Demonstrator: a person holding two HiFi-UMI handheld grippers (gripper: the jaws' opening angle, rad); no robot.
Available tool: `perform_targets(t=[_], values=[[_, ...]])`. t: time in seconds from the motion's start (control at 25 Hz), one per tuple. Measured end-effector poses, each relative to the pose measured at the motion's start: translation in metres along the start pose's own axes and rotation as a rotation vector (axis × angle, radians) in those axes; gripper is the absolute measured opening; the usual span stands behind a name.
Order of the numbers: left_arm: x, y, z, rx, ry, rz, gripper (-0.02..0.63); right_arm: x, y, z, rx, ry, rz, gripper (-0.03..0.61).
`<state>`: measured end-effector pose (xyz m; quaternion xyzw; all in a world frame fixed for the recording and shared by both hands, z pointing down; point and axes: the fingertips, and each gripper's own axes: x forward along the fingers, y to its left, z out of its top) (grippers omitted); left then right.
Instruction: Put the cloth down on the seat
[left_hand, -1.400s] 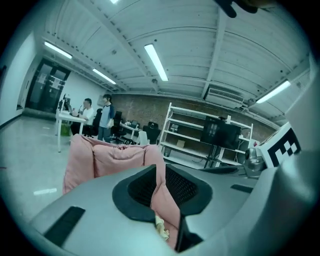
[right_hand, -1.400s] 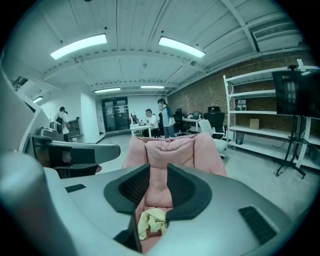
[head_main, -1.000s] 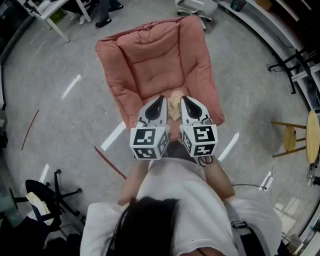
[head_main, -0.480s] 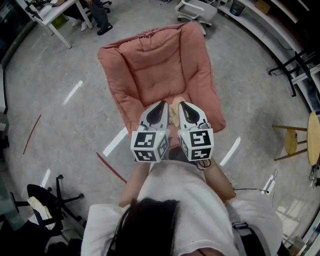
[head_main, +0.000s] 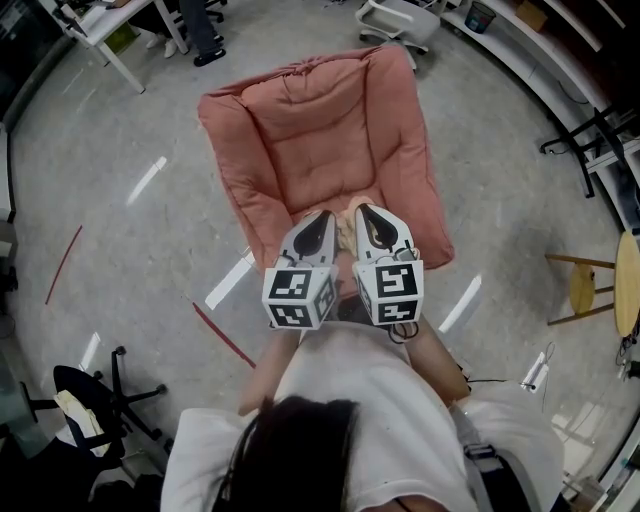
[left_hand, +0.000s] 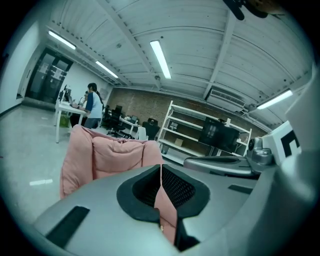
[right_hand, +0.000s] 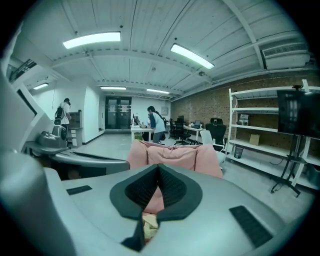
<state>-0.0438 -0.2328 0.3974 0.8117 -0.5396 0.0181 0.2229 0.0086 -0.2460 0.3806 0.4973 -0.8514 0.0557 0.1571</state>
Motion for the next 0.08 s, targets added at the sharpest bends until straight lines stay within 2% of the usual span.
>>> perform_targets(t=[0.08], values=[[0.0003, 0.0043, 0.0001, 0.002, 0.001, 0.013, 0.034, 0.0029, -0.0005, -0.0012, -0.006, 0.007, -0.005, 0.028]])
